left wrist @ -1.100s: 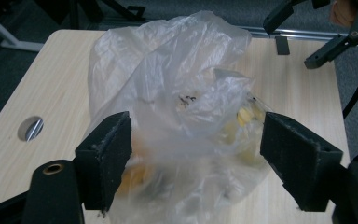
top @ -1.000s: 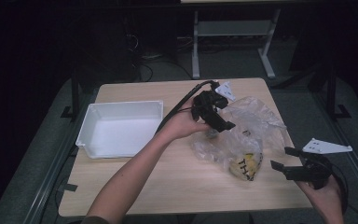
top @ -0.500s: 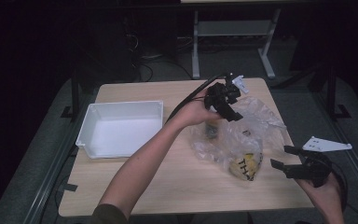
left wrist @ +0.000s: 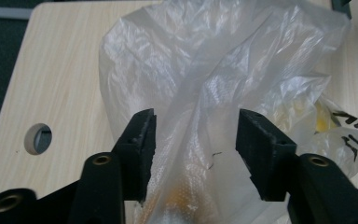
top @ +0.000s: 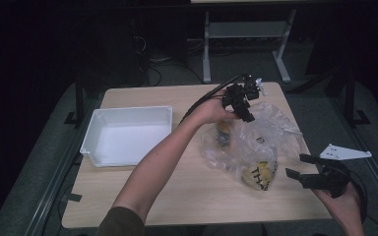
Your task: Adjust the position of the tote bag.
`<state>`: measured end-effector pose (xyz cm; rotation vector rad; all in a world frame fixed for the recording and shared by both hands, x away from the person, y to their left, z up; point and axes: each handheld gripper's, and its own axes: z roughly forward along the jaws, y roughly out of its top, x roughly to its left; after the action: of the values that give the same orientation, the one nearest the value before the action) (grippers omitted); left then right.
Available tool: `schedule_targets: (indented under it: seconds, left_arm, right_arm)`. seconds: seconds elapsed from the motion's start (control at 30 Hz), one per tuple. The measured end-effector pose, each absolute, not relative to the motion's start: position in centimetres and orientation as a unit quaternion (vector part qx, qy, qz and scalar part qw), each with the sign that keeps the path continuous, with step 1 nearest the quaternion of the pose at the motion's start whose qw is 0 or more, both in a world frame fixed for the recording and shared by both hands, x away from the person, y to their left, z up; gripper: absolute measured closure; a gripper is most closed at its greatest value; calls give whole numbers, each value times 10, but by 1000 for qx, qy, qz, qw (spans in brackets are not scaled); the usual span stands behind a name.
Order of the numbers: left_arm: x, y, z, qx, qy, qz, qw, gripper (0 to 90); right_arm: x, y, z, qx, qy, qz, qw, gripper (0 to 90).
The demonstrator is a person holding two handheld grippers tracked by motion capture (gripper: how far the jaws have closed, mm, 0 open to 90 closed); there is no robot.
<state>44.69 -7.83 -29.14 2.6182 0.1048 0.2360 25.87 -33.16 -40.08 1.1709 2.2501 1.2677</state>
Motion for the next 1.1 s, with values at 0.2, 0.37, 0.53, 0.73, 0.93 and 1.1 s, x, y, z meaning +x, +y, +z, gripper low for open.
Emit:
schedule_targets:
  seconds: [0.2, 0.37, 0.53, 0.73, 0.93, 1.1]
  left_arm:
    - [448, -78, -293, 967, 29, 79, 239, 705]
    - [449, -78, -292, 971, 21, 79, 226, 857]
    - [448, -75, -290, 970, 21, 80, 227, 897]
    - [447, -70, -283, 967, 23, 82, 240, 898]
    - [448, -63, -276, 964, 29, 86, 249, 897]
    - [447, -56, -271, 964, 33, 93, 249, 898]
  right_arm:
    - [260, -330, -401, 407, 785, 443, 150, 190]
    - [260, -330, -400, 405, 786, 443, 150, 190]
    - [260, -331, -400, 407, 784, 445, 149, 193]
    - [260, -331, -400, 406, 784, 446, 149, 198]
    - [260, -331, -399, 406, 784, 445, 149, 199]
    - [260, -331, -396, 402, 783, 448, 154, 210]
